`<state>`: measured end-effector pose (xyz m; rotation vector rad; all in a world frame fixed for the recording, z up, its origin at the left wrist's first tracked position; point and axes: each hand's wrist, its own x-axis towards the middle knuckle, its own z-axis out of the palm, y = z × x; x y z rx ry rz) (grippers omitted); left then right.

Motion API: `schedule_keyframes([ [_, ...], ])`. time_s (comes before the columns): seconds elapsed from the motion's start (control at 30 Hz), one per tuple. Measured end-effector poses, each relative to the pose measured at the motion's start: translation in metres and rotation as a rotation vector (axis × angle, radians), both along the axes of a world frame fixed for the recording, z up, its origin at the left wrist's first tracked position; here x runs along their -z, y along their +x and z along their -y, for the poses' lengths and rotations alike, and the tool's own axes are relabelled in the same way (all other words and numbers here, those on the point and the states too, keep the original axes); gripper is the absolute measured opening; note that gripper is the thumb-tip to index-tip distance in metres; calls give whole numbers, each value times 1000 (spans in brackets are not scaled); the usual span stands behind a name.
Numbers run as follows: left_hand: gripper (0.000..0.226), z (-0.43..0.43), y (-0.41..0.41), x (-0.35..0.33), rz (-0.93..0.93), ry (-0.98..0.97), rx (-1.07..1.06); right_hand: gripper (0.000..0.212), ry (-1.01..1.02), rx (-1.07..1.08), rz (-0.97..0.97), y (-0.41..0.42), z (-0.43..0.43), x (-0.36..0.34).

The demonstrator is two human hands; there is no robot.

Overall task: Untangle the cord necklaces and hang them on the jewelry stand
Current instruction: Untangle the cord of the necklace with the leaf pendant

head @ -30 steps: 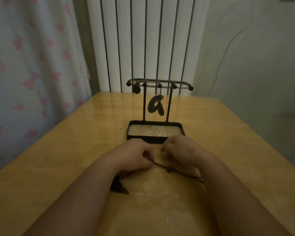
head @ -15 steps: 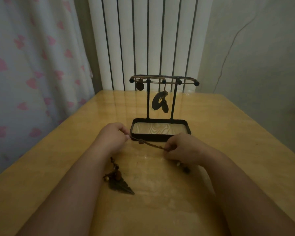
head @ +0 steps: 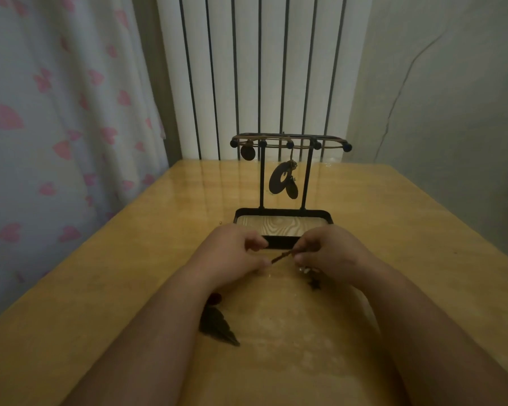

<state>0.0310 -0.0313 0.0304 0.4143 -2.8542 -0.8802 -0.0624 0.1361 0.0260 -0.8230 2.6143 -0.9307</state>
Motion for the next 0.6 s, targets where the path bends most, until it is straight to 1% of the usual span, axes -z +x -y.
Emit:
schedule_keyframes([
  [0.13,31,-11,-3,5,-37,45,78,12,-52,-32,-19,1,-1,-2],
  [0.23,18,-11,-5,8,-34,68,83,13,-109,-55,-13,3,-2,-5],
  [0.3,11,-11,-5,10,-38,122,88,12,-126,-52,-17,3,-2,-5],
  [0.4,6,-11,-3,9,-44,256,94,11,-169,14,-39,1,0,-2],
  [0.5,5,-9,-2,6,-77,399,71,25,-209,143,-126,-2,2,0],
  [0.53,5,-9,-2,5,-91,441,53,26,-216,175,-165,-2,2,-1],
  [0.6,6,-8,-4,4,-116,495,14,18,-267,201,-175,-2,2,-3],
])
